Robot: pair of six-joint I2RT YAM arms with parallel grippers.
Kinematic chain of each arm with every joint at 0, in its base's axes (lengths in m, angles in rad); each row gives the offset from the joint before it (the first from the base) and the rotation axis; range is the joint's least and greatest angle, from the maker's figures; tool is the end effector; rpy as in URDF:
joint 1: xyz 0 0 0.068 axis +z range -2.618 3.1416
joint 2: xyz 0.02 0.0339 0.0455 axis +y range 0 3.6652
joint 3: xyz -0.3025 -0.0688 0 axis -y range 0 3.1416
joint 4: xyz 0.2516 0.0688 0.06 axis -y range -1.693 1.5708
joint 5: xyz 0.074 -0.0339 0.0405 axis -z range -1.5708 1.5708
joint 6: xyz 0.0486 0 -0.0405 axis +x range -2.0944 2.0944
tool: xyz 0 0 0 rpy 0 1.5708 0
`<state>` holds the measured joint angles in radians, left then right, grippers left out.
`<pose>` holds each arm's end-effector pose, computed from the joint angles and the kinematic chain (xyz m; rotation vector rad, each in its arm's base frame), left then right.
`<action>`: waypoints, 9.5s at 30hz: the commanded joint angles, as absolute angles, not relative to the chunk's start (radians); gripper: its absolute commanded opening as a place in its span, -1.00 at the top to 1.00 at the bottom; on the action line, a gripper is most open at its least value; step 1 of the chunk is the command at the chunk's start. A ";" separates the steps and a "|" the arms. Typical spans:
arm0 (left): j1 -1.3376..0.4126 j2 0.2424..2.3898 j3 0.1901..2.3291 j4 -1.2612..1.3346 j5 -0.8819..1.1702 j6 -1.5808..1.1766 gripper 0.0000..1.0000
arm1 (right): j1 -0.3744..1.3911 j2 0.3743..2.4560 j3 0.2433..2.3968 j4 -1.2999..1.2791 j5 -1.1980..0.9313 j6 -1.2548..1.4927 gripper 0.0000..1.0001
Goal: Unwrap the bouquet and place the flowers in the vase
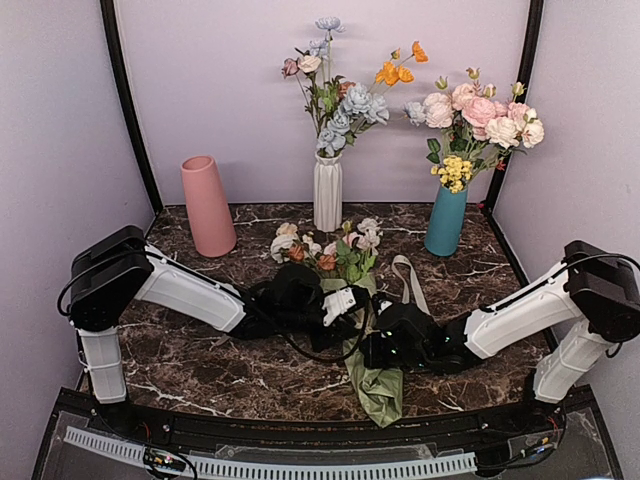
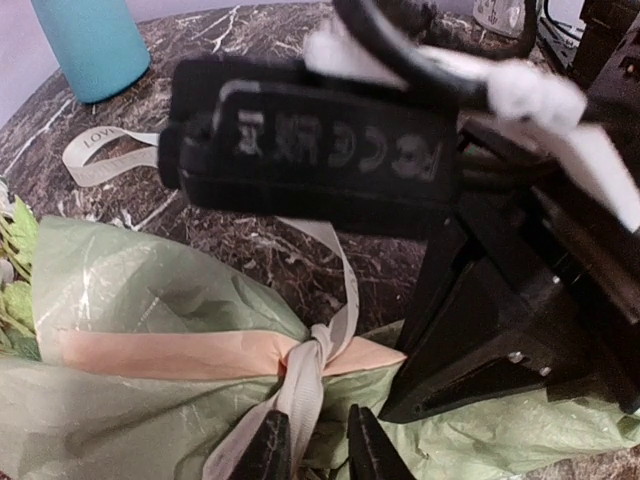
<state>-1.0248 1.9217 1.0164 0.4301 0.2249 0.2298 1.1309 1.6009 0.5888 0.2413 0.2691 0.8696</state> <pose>0.2163 -0.3769 0.1812 1.3541 1.6205 -0.7169 0.1395 0.2660 0.1501 -0.1771 2.4054 0.6808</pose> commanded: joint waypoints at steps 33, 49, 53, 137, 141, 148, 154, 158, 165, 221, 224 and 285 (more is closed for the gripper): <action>-1.027 1.917 0.892 0.600 -0.055 0.285 1.00 | 1.135 1.629 0.562 0.097 0.250 0.864 1.00; -0.962 1.569 0.621 0.485 -0.287 0.046 1.00 | 1.116 1.694 0.647 0.083 0.222 0.857 1.00; -0.939 1.445 0.544 0.476 -0.246 0.011 1.00 | 1.113 1.704 0.666 0.083 0.212 0.837 1.00; -0.758 1.709 0.798 0.370 0.435 0.199 0.06 | 1.112 1.824 0.784 0.051 0.151 0.826 1.00; -0.758 1.798 0.846 0.401 0.448 0.222 0.08 | 1.112 1.821 0.775 0.064 0.148 0.828 1.00; -0.758 1.873 0.900 0.418 0.453 0.235 0.14 | 1.112 1.834 0.780 0.069 0.136 0.821 1.00; -0.758 1.917 0.929 0.355 0.480 0.288 0.19 | 1.112 1.842 0.784 0.073 0.131 0.815 1.00; -0.758 1.917 0.922 0.351 0.459 0.283 0.65 | 1.112 1.848 0.787 0.075 0.128 0.812 1.00; -0.756 1.802 0.830 0.409 0.230 0.242 1.00 | 1.110 1.854 0.792 0.067 0.125 0.806 1.00; -0.683 1.474 0.792 0.085 0.389 0.265 -0.82 | 1.048 1.826 0.808 0.011 0.147 0.717 1.00; -0.681 1.546 0.859 0.020 0.417 0.349 -0.83 | 1.048 1.822 0.800 0.010 0.149 0.713 1.00; -0.584 1.475 1.000 -0.122 0.227 0.236 1.00 | 1.046 1.848 0.816 0.033 0.113 0.704 1.00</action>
<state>-0.5995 1.5242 1.0187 -0.1081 0.3370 0.3813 1.0588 1.7927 0.8318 0.1947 0.1158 0.7326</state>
